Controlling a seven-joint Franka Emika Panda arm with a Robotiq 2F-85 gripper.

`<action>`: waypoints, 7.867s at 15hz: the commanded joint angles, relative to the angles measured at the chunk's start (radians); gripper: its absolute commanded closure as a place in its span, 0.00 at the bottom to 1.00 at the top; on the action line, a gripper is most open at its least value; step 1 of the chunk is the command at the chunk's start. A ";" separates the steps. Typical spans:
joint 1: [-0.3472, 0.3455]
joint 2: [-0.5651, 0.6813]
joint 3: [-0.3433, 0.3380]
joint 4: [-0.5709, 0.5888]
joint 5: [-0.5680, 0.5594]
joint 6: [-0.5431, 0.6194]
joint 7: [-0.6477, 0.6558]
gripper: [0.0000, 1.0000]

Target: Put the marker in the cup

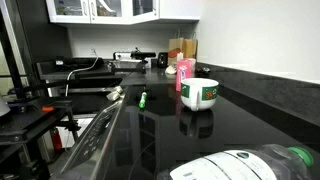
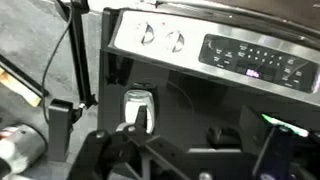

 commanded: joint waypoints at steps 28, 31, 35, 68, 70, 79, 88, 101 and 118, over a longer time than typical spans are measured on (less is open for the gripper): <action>0.374 0.678 0.306 0.214 0.273 0.262 -0.803 0.00; 0.335 0.754 0.364 0.253 0.359 0.286 -0.888 0.00; 0.271 0.850 0.431 0.313 0.426 0.274 -0.992 0.00; 0.024 1.035 0.616 0.451 0.442 0.363 -0.905 0.95; -0.096 0.996 0.723 0.460 0.639 0.349 -1.071 0.95; -0.176 0.888 0.539 0.620 1.418 -0.156 -1.738 0.95; -0.123 1.084 0.323 0.795 1.617 -0.607 -1.814 0.95; -0.086 1.300 0.271 0.998 1.704 -0.519 -1.774 0.95; 0.114 1.092 0.247 0.821 1.349 0.029 -1.282 0.00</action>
